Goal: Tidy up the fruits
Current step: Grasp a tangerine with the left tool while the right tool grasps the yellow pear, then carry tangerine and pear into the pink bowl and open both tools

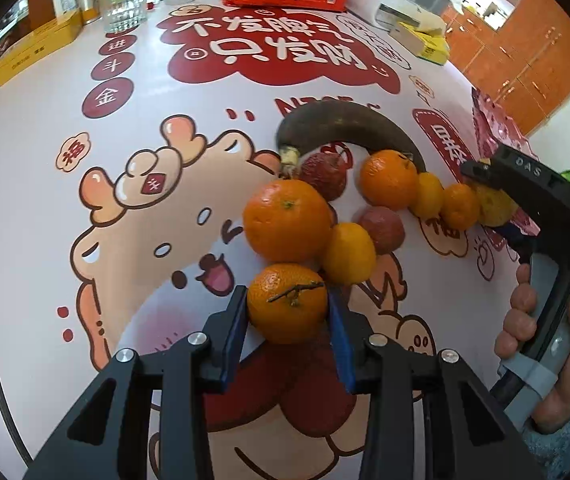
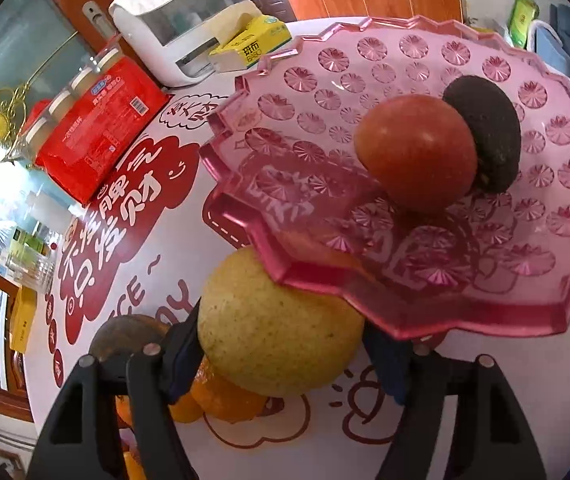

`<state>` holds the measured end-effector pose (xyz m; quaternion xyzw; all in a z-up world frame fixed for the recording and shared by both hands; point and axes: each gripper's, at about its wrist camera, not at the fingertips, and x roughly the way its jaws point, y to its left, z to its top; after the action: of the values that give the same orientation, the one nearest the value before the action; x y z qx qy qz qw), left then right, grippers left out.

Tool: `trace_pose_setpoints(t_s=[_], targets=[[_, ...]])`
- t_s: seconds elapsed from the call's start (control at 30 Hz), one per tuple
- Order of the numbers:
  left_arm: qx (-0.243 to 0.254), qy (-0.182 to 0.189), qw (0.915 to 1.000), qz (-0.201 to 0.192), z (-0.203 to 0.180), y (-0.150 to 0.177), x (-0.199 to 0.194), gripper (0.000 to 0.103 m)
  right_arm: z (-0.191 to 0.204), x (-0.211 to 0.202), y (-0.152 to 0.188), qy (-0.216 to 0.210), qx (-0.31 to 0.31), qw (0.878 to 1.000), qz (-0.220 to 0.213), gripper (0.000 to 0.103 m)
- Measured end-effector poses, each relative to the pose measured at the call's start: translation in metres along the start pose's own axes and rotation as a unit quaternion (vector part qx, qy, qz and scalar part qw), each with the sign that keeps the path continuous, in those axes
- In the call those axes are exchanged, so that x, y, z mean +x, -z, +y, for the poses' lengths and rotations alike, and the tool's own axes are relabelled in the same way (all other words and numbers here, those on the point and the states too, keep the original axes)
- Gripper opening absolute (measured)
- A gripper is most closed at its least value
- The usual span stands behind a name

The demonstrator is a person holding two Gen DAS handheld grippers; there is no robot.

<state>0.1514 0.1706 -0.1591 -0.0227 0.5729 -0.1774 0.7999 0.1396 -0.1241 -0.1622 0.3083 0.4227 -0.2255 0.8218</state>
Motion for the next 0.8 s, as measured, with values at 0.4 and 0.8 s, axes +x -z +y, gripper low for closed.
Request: trace_pose_setpoints(t_s=[0.4,0.8], targets=[[-0.004,-0.008,0.9999,-0.013,-0.006,0.000,-0.013,0.037,0.000,-0.016,0.013,-0.038,-0.050,0.997,0.033,0.071],[-0.002,-0.014,0.9987,-0.049,-0.033,-0.010,-0.057,0.037,0.027,-0.075,0.025,-0.119,-0.149,0.981,0.031,0.071]])
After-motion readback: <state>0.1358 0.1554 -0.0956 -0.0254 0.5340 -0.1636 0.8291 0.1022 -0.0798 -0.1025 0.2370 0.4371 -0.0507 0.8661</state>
